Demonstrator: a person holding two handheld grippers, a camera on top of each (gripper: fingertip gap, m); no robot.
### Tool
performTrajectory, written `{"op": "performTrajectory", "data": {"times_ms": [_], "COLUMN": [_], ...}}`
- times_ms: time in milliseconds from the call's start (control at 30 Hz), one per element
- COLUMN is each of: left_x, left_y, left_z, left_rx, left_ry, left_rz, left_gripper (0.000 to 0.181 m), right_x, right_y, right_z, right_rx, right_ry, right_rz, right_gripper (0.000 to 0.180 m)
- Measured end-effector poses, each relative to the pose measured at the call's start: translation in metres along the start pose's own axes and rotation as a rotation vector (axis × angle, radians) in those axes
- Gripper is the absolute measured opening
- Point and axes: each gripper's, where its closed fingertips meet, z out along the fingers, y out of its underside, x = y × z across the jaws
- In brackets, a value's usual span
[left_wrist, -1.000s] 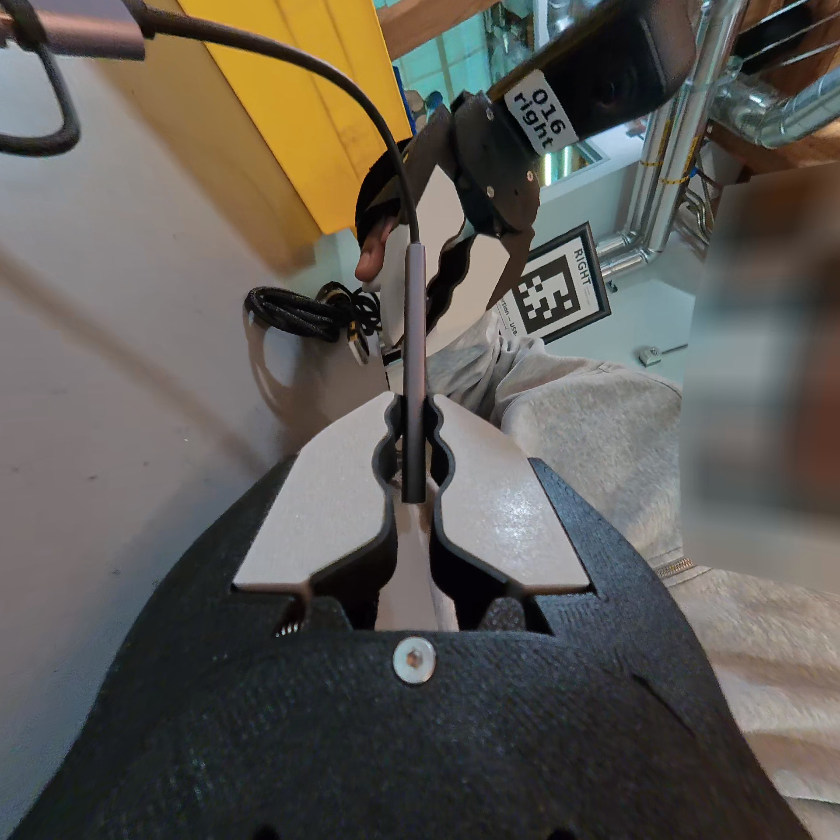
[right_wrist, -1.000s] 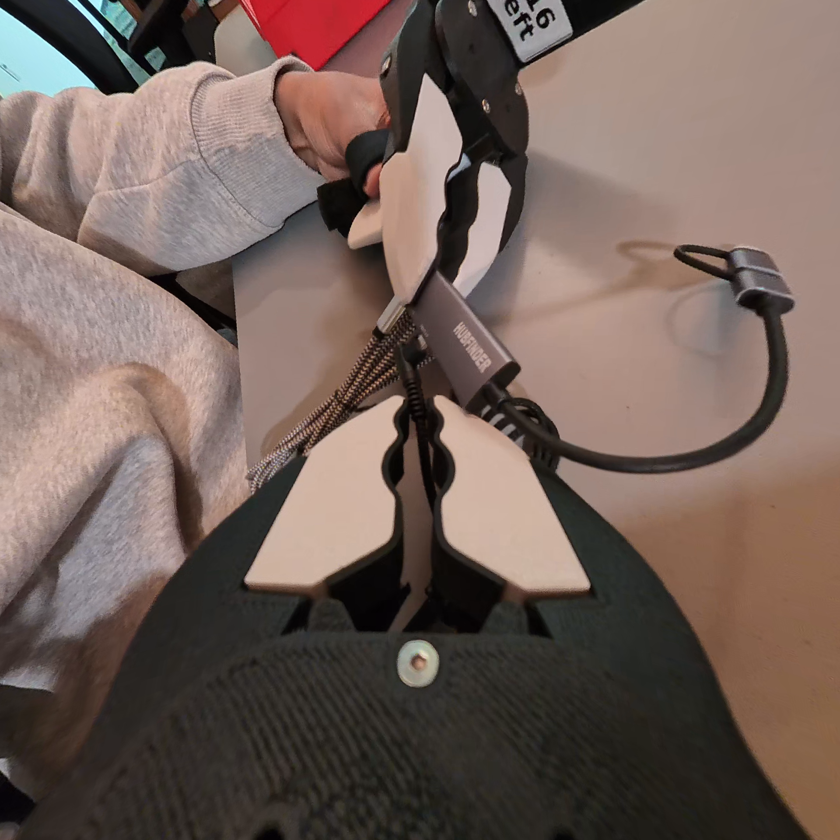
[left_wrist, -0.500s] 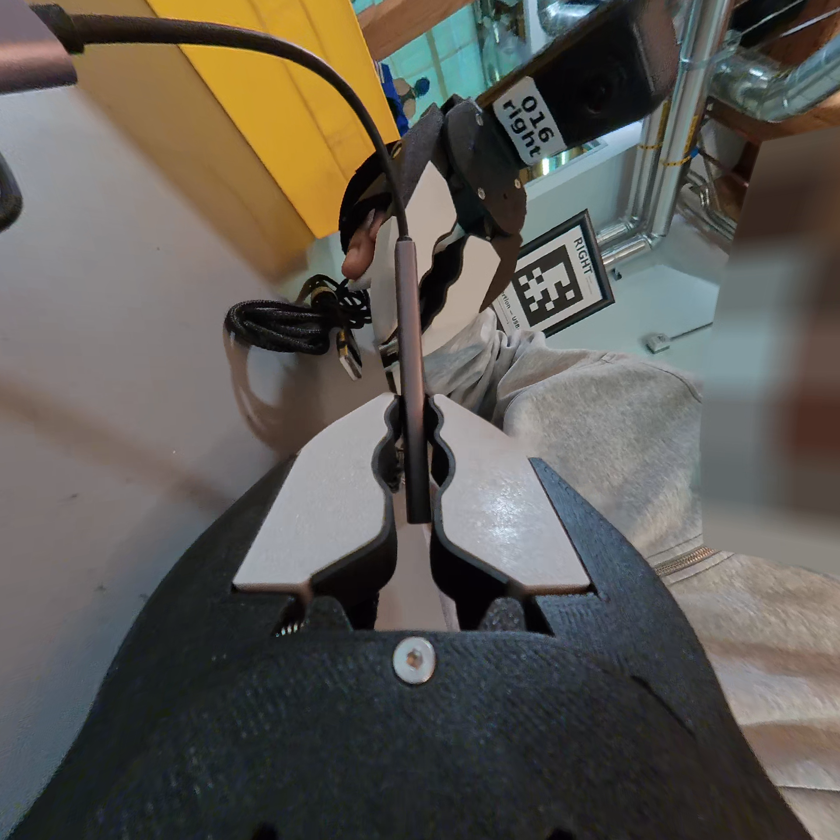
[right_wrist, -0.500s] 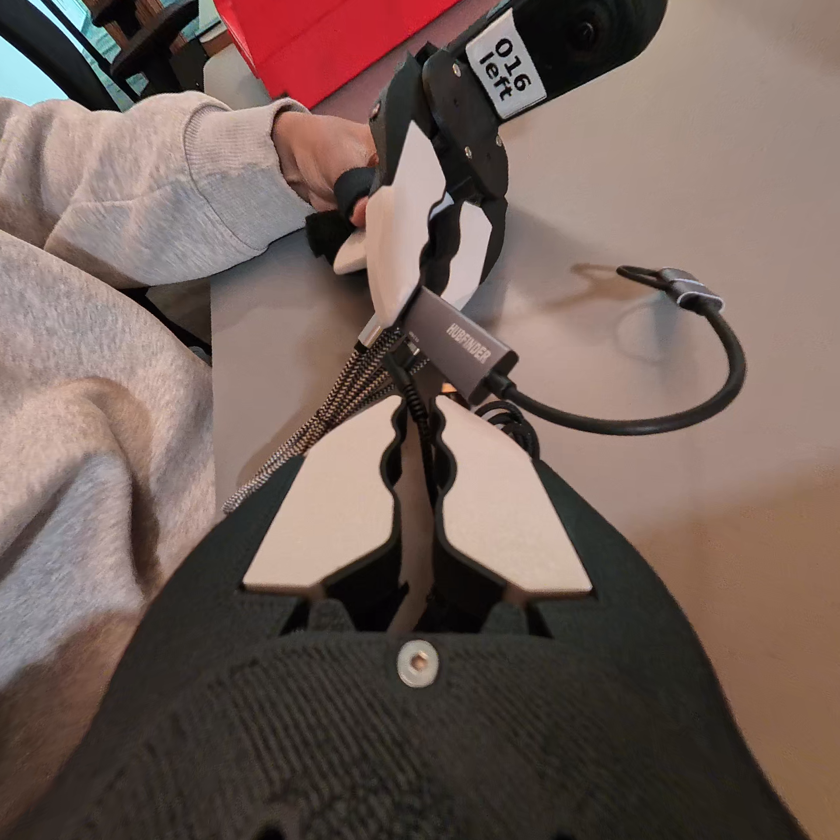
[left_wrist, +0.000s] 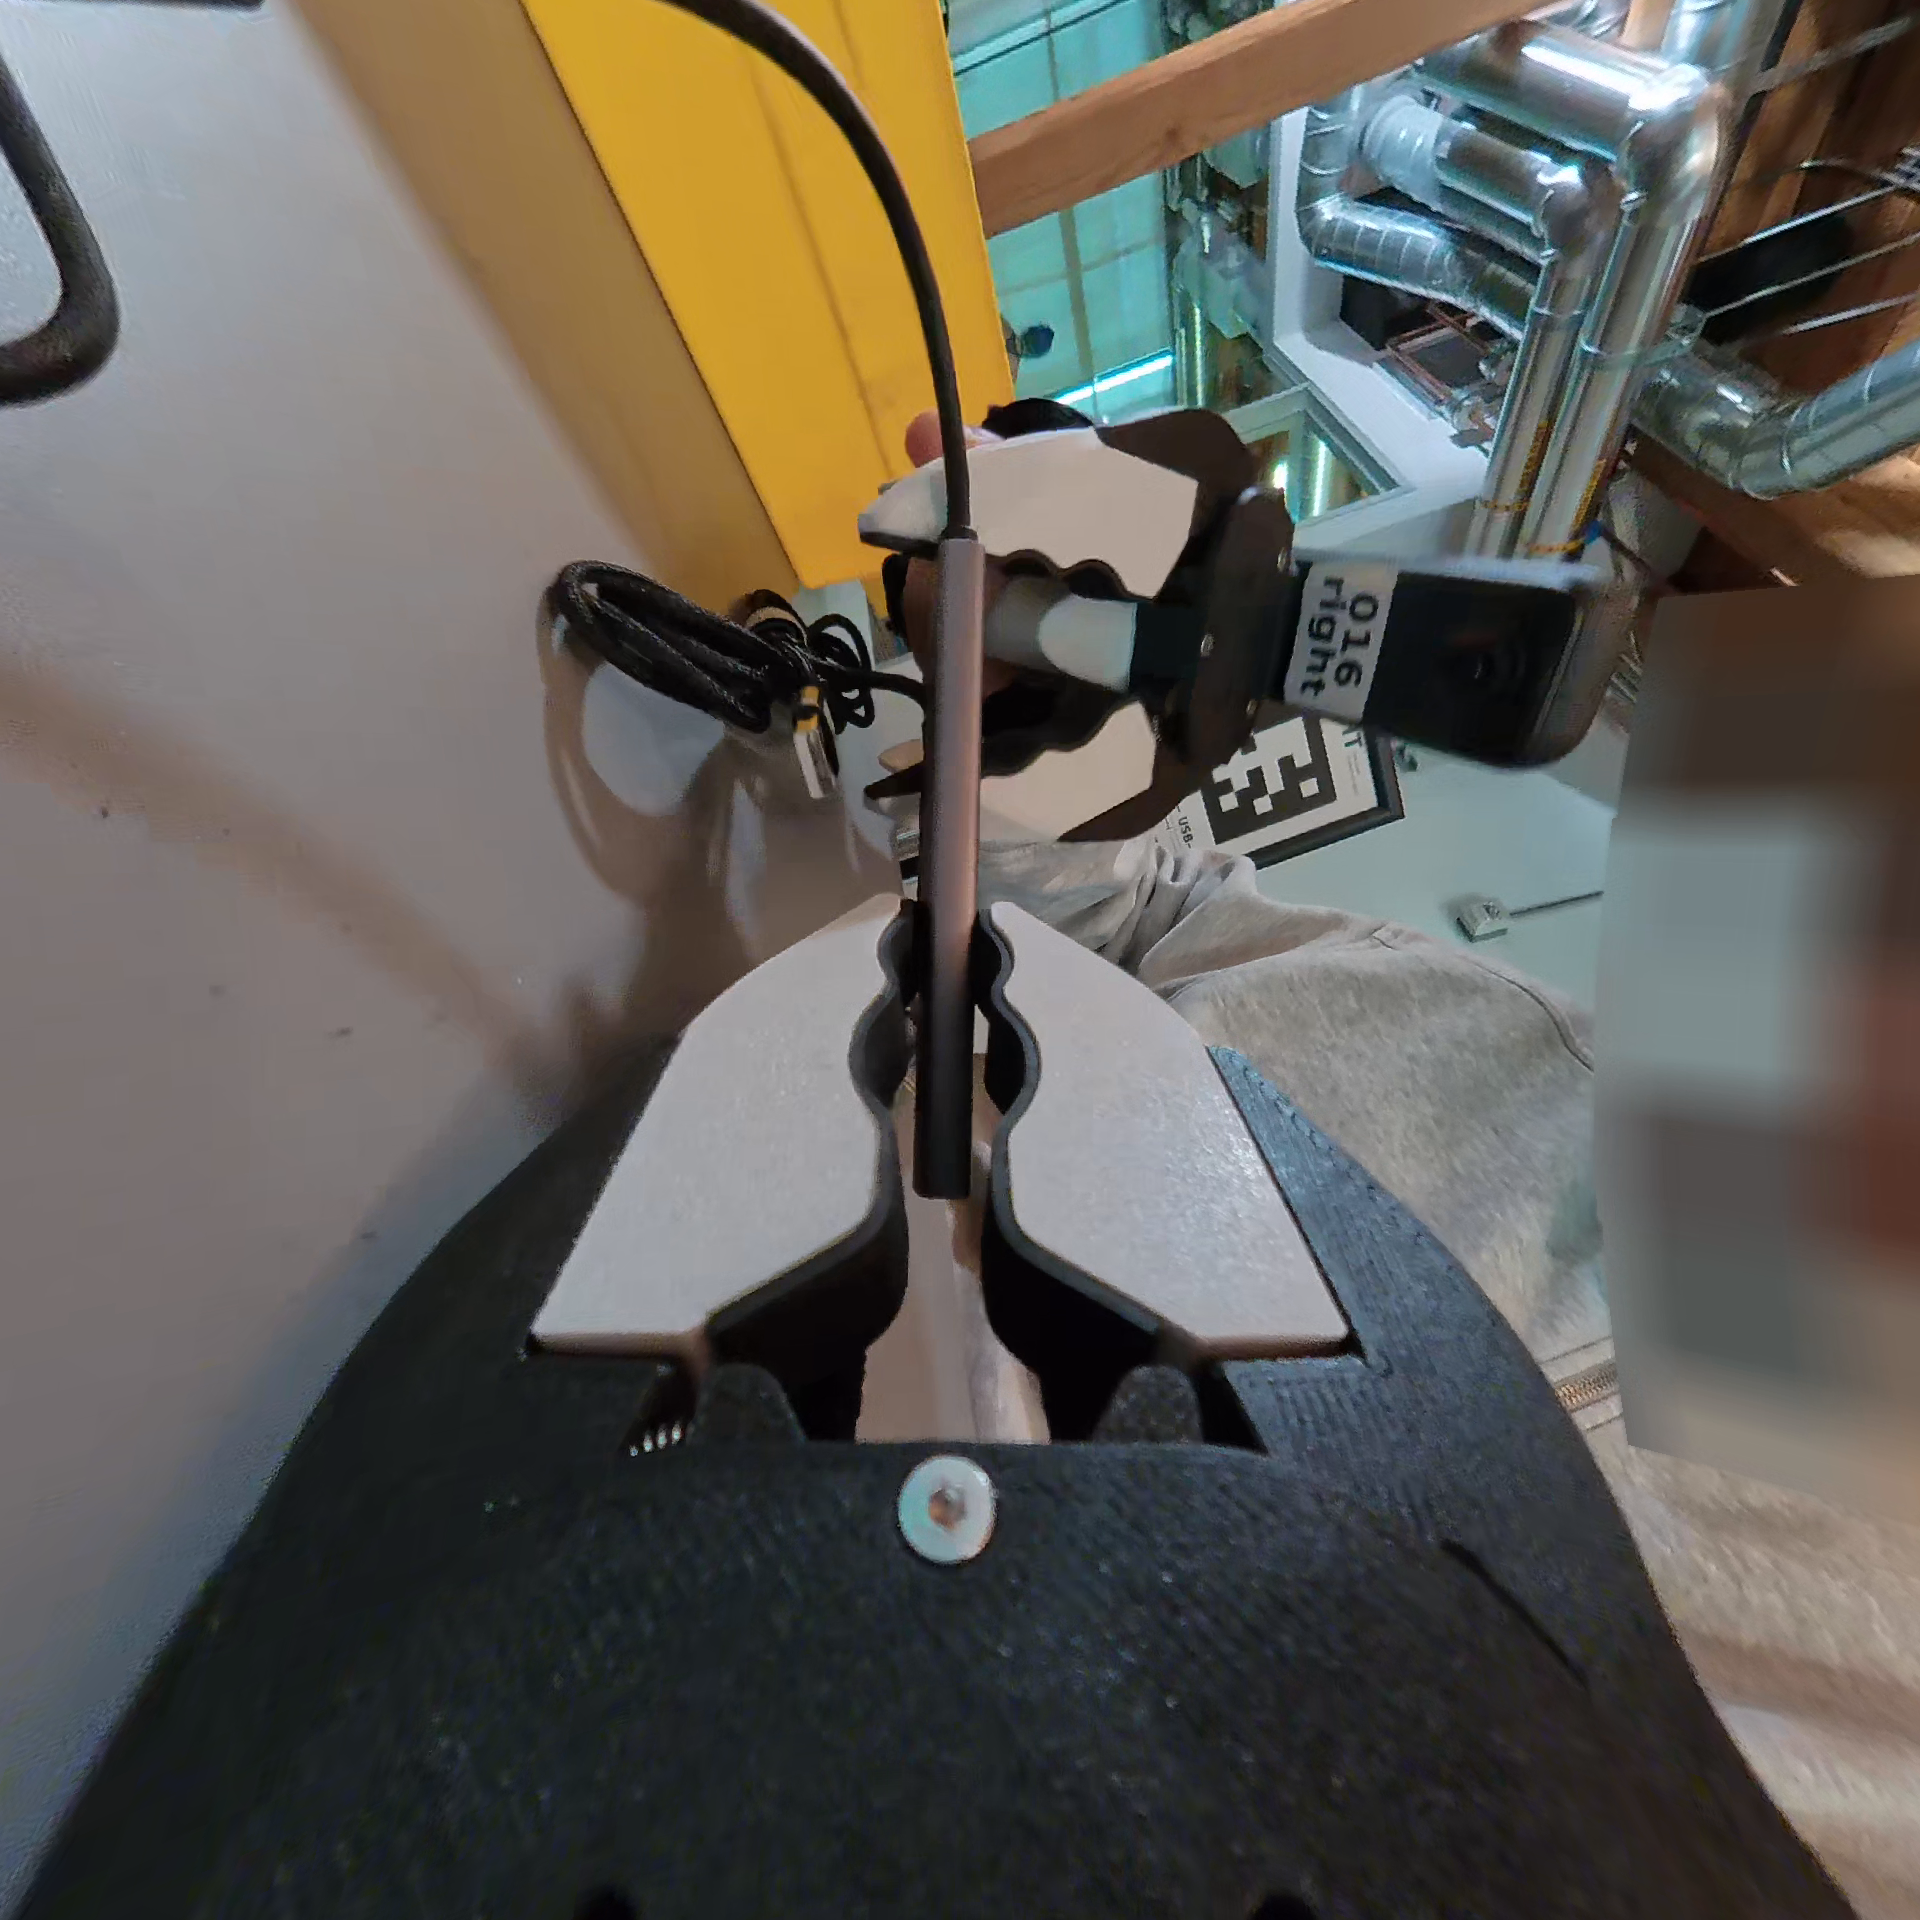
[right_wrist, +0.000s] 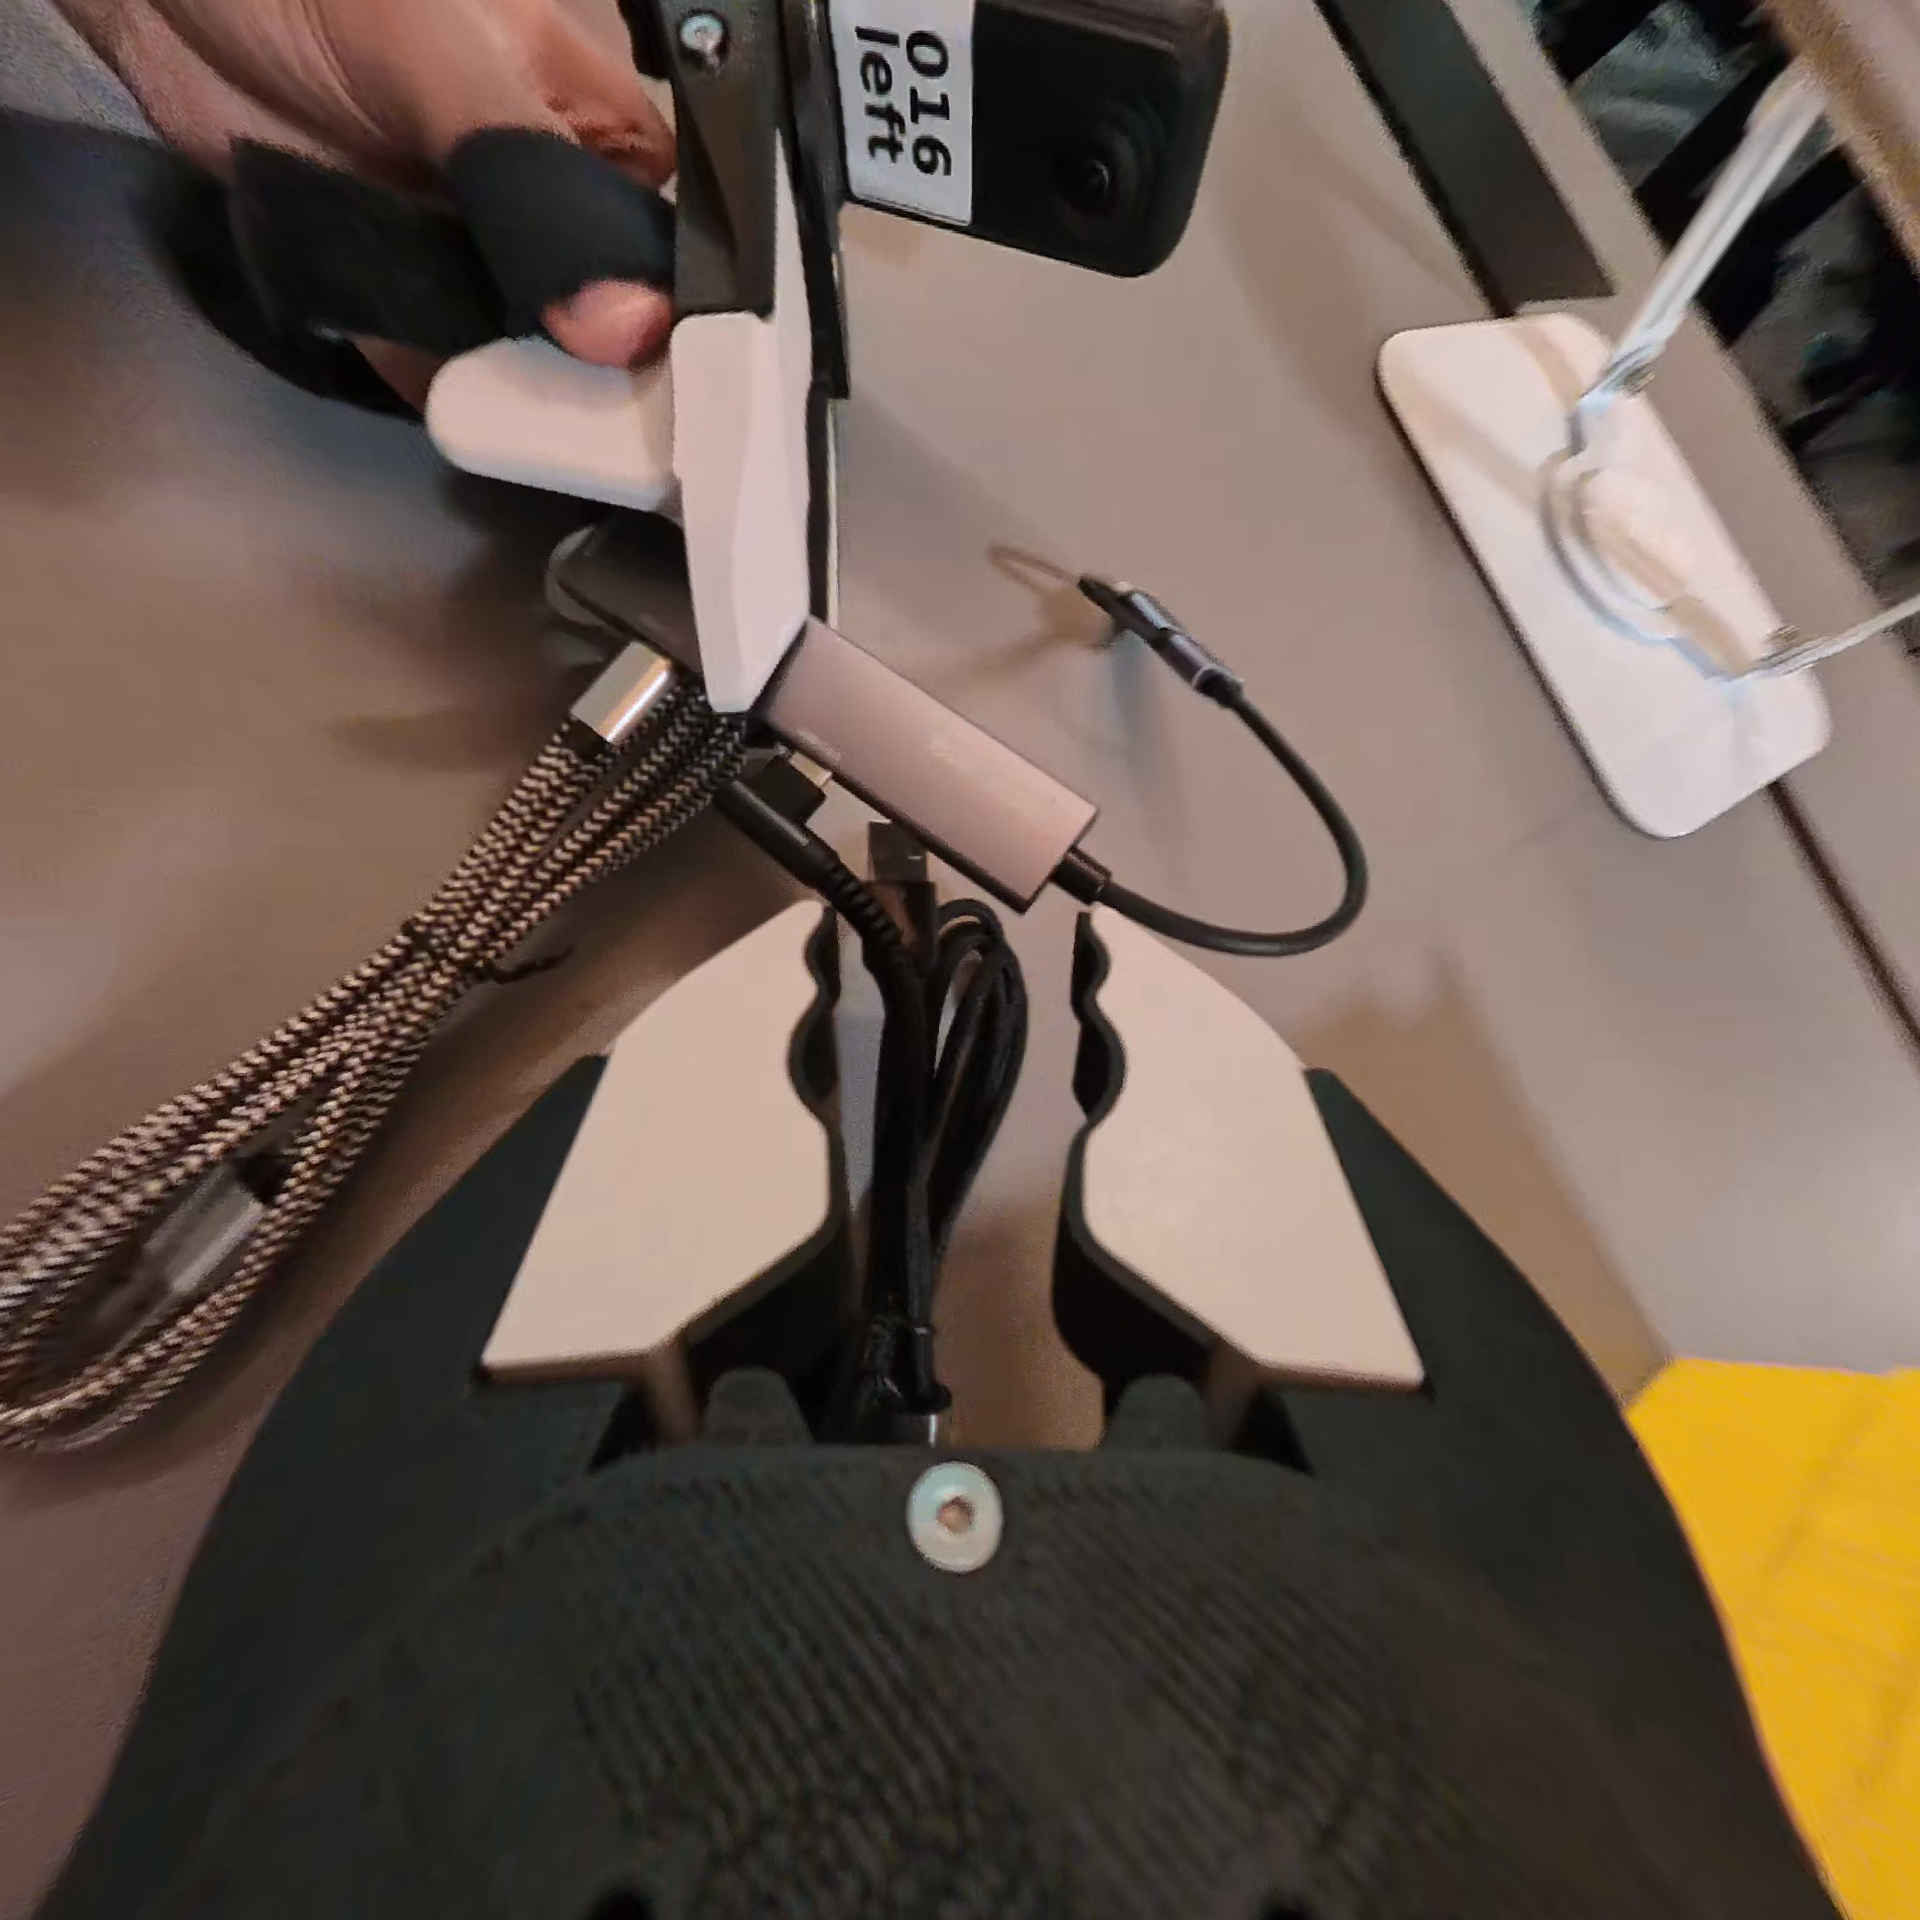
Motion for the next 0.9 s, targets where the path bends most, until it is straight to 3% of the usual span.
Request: {"op": "performTrajectory", "data": {"times_ms": [33,200,533,767,900], "left_x": [0.0,0.0,-0.002,-0.003,-0.005], "left_y": [0.0,-0.001,-0.006,-0.004,-0.002], "left_z": [0.0,-0.001,-0.003,-0.001,0.001], "left_rx": [0.003,0.008,0.042,0.025,0.006], "left_ry": [0.004,-0.003,-0.012,-0.016,-0.035], "left_rz": [-0.001,0.001,-0.007,-0.008,-0.003], "left_gripper": [0.009,0.009,0.009,0.009,0.009], "right_x": [0.001,0.004,0.007,-0.012,-0.012], "right_y": [0.0,0.008,0.023,-0.016,-0.015], "right_z": [0.001,0.009,-0.005,-0.013,0.0], "right_rx": [-0.007,-0.13,-0.172,-0.025,-0.156], "right_ry": [0.035,0.21,0.119,0.112,0.117], "right_rz": [-0.05,-0.312,-0.281,-0.432,-0.583], "right_gripper": [0.047,0.064,0.054,0.071,0.08]}}
